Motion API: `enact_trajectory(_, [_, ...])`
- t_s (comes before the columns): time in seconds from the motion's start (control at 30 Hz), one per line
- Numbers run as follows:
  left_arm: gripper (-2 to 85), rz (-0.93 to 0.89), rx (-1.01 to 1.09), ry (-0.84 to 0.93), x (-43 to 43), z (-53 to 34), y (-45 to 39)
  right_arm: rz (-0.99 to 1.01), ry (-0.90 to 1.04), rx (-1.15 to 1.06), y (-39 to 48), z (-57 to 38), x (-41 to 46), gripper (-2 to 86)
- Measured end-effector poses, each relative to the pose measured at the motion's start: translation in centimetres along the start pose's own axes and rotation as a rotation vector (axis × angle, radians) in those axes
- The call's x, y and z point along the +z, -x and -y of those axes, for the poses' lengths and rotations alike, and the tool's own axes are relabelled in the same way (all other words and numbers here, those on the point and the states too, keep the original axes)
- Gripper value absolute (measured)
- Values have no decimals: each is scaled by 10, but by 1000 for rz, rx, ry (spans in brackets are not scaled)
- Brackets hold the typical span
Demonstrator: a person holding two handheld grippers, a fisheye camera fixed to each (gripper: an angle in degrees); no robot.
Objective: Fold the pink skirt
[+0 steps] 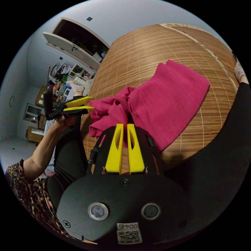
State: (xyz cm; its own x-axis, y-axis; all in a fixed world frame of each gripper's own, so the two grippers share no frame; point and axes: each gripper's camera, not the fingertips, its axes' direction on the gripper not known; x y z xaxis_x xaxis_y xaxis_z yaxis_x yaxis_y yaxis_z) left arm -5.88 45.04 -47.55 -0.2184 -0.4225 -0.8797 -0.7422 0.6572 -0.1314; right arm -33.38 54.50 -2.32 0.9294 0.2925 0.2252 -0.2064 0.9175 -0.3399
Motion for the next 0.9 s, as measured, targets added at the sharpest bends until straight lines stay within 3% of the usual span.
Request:
enact_trajectory(0.27, [49,52,34,-8,-2,9,-41,0,21,4,15,-15,1,37])
enact_trajectory(0.47, [23,243,-8,-16,-21,19,-62,-4,33,-10,34,-30,-1,38])
enact_trajectory(0.67, [17,189,-29,-139,-66,35,-70,23,68,-149,72,-52,-5,40])
enact_trajectory(0.9, [17,196,191,-181,-108,59,-131,8,-267,-271,118,-94,-60,105])
